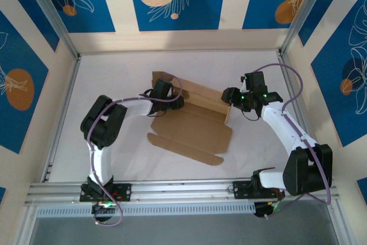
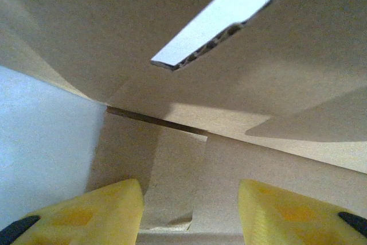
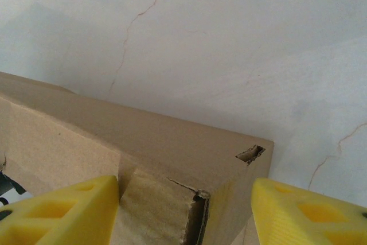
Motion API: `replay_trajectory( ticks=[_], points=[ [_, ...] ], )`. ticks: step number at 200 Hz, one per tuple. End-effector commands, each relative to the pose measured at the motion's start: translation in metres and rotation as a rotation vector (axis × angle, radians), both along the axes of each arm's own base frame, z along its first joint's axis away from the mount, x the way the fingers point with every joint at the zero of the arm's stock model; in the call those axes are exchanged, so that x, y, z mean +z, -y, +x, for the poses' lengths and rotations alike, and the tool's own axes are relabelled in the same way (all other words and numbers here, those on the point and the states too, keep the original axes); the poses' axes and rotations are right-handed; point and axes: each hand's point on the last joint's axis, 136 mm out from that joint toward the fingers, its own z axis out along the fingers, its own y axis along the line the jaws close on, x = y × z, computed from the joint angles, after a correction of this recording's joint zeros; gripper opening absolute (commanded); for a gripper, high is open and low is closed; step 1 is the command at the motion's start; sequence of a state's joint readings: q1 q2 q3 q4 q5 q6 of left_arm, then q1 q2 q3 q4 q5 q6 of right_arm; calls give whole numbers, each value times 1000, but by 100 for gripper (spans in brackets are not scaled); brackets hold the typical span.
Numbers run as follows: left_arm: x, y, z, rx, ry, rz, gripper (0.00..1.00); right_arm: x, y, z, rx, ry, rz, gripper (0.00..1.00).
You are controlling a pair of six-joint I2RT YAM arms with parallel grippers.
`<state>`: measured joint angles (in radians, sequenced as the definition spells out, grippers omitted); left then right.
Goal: Fold the paper box
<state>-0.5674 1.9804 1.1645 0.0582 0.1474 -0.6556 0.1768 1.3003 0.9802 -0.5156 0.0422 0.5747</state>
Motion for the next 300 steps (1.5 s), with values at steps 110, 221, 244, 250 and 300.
replay_trajectory(
  ticks=[110,221,244,250,300],
  points=[
    [143,-46,-65,-135,247,41,64,-9,8,-21,88,-69,-212,63],
    [116,-201,64,344,170,109,69,-2,-9,-24,182,-29,-206,62],
    [88,-171,83,237,64,6,64,-1,-10,-23,183,-28,-202,62],
    [80,-163,84,216,26,-20,63,-1,-10,-22,181,-30,-202,62],
    [65,-123,52,121,-43,-186,50,-1,-8,-9,137,-46,-198,62]
  ],
)
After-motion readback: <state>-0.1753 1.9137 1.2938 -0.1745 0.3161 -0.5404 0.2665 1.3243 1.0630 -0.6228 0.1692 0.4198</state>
